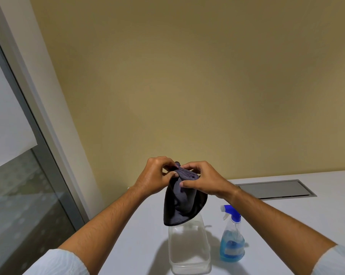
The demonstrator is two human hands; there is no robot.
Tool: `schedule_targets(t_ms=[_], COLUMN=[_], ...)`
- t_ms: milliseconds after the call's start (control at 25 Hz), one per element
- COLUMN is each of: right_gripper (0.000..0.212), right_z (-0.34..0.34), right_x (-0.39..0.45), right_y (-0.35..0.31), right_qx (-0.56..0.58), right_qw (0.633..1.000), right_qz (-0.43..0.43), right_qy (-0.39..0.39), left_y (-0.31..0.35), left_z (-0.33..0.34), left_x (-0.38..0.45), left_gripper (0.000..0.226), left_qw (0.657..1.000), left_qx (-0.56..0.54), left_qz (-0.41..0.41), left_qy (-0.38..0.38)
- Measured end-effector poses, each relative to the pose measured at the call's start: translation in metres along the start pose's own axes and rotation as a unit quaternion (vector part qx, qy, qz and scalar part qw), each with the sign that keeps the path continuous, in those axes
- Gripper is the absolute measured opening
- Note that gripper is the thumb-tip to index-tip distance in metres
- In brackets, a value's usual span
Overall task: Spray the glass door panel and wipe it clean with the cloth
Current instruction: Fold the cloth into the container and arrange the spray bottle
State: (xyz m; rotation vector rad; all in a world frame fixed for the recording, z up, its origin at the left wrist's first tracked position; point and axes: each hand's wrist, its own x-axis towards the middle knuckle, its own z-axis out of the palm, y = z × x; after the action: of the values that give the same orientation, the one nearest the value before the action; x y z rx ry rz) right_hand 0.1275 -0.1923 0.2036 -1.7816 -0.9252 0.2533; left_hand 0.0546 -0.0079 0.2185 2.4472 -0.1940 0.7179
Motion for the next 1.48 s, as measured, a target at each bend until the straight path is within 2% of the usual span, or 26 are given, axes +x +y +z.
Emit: schedule_targets(t_ms=[200,280,440,680,1000,1160,1320,1480], right_gripper=[0.031,0.032,0.041,0.056,0.055,0.054,0.037,0.025], right_z=[-0.002,-0.003,-0.003,-0.006,0.006,0.012,0.011,0.002], right_x=[0.007,0.007,0.006,0.0,-0.018,-0.015,-0.011,-0.005], right_y=[0.002,-0.001,-0.001,0.003,0.029,0.037,0.044,0.038], right_qx=[-0.038,-0.033,0.01,0.053,0.041,0.006,-0.03,-0.044], right_qw=[0.999,0.999,1.0,0.998,0.996,0.996,0.996,0.995], right_qz=[-0.002,-0.006,-0.003,0.012,0.058,0.073,0.074,0.082], right_qy=[0.0,0.002,0.015,-0.01,-0.056,-0.048,-0.026,-0.041], left_y=[-0.006,-0.007,-0.006,-0.004,-0.005,-0.007,-0.022,-0.044], left_z=[-0.006,-0.008,-0.01,-0.014,-0.029,-0.035,-0.042,-0.05], left_x=[0.003,0.003,0.002,-0.001,0.002,0.001,-0.006,-0.023], left_gripper=[0.039,0.035,0.02,0.025,0.015,0.013,0.009,0.011], left_qw=[0.991,0.984,0.983,0.993,0.997,0.996,0.992,0.986], left_qx=[0.107,0.144,0.135,0.079,-0.012,-0.027,-0.03,-0.055], left_qz=[0.038,0.047,0.078,0.075,0.008,-0.006,-0.053,-0.149], left_qy=[-0.074,-0.095,-0.094,-0.054,0.071,0.091,0.107,0.055])
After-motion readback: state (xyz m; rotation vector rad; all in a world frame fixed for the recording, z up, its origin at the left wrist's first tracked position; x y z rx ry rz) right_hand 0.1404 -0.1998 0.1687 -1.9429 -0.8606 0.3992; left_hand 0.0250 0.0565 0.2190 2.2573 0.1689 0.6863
